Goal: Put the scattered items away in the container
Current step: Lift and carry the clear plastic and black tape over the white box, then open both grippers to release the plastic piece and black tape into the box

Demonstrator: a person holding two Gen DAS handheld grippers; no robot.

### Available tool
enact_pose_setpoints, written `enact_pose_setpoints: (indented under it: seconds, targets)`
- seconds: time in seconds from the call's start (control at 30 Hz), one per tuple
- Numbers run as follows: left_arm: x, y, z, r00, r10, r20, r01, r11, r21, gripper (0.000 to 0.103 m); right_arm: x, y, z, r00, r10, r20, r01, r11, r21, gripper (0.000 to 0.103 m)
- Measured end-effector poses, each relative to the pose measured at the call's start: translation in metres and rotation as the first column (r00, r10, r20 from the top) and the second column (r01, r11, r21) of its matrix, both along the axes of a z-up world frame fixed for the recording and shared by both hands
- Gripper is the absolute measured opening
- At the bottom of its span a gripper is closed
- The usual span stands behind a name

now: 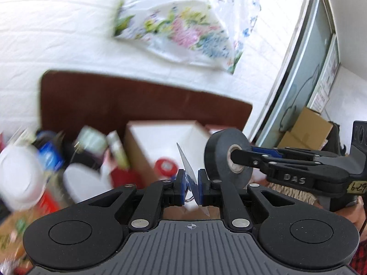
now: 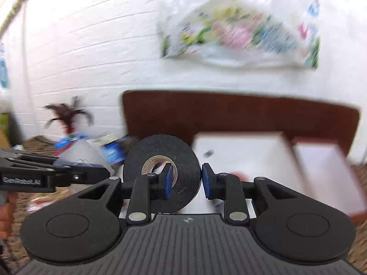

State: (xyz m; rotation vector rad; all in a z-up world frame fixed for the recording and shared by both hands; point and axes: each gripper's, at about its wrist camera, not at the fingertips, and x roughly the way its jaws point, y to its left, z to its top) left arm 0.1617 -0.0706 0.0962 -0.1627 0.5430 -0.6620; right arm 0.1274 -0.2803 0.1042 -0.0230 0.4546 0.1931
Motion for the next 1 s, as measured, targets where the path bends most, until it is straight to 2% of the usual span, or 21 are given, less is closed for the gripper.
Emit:
enact_pose_setpoints:
  seconds: [0.1, 0.2, 0.33, 0.47, 0.57, 0.7, 0.8, 1.0]
  targets:
    - [0.033, -0.035, 0.009, 1.0, 0.012, 0.02, -0.013, 0.999, 0.038, 0.007, 0.037, -0.018, 0.009, 0.997, -0.072, -0.019, 0.07, 0.995, -0.071, 0.03]
    - [0.07, -0.072, 0.006, 1.0, 0.024, 0.01, -0.025, 0.997, 0.074, 0.007, 0.08, -0.04, 0.001, 0.987, -0.143, -0.072, 0.133, 0.983, -0.13, 0.03]
    - [0.127, -0.109, -0.022, 0.998, 0.037, -0.053, -0.032, 0.995, 0.095, 0.007, 0.136, -0.074, -0.029, 0.959, -0.23, -0.164, 0.202, 0.965, -0.169, 0.03]
    - [0.171, -0.139, -0.055, 0.993, 0.047, -0.105, -0.031, 0.989, 0.147, 0.007, 0.182, -0.096, -0.066, 0.929, -0.256, -0.267, 0.204, 0.956, -0.209, 0.03]
    - [0.199, -0.15, -0.079, 0.986, 0.074, -0.148, -0.048, 0.983, 0.176, 0.007, 0.213, -0.101, -0.092, 0.91, -0.276, -0.31, 0.197, 0.945, -0.262, 0.03]
    - [0.231, -0.157, -0.103, 0.976, 0.113, -0.184, -0.071, 0.973, 0.22, 0.007, 0.249, -0.107, -0.123, 0.887, -0.281, -0.367, 0.181, 0.941, -0.285, 0.03]
    - [0.245, -0.161, -0.114, 0.973, 0.13, -0.188, -0.079, 0.963, 0.259, 0.007, 0.269, -0.104, -0.142, 0.874, -0.294, -0.387, 0.168, 0.93, -0.327, 0.03]
    - [0.267, -0.162, -0.129, 0.965, 0.176, -0.192, -0.111, 0.944, 0.312, 0.008, 0.292, -0.104, -0.163, 0.859, -0.3, -0.414, 0.162, 0.927, -0.337, 0.03]
